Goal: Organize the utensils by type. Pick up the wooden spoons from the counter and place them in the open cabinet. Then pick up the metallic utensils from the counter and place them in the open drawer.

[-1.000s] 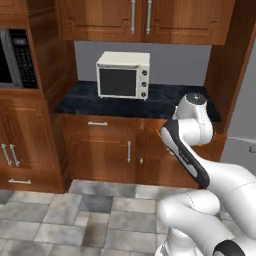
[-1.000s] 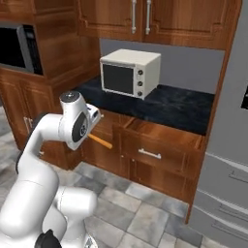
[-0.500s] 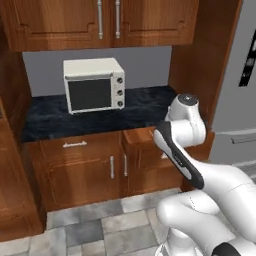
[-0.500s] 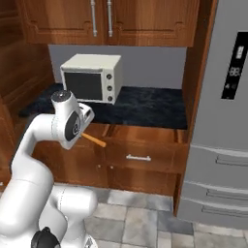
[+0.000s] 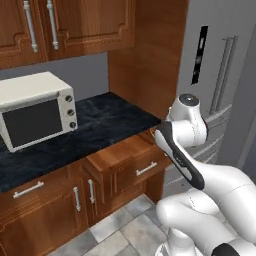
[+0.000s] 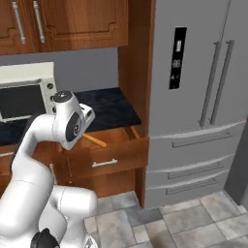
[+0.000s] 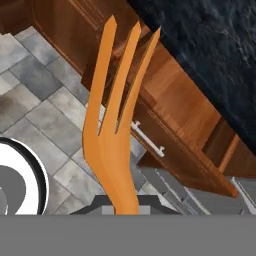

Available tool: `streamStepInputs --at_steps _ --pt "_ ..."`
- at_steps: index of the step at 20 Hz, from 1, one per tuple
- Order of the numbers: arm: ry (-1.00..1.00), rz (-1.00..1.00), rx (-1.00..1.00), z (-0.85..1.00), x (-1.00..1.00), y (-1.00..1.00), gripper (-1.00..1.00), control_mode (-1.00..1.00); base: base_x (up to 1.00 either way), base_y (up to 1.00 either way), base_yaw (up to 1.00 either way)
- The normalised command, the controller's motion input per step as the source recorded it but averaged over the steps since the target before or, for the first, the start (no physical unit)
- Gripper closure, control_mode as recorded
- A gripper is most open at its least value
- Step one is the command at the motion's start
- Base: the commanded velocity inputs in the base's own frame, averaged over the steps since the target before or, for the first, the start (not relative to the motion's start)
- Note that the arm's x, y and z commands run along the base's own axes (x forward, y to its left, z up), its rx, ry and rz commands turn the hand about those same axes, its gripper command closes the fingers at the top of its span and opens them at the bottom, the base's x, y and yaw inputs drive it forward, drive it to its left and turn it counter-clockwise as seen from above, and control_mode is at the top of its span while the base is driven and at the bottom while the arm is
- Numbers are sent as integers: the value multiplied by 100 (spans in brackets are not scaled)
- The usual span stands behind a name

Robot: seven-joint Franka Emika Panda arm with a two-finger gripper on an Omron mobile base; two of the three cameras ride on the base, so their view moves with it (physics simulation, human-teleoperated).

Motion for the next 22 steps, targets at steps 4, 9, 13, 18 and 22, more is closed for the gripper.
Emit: streamStepInputs --at_steps 4,9,13,18,22 --pt "0 0 0 0 0 0 100 100 7 70 -54" --pt "0 0 0 0 0 0 100 100 -12 69 -53" --pt "0 0 0 0 0 0 100 100 -20 75 -47" --pt "0 0 0 0 0 0 100 100 -18 88 -33" --pt "0 0 0 0 0 0 100 100 -6 97 -4"
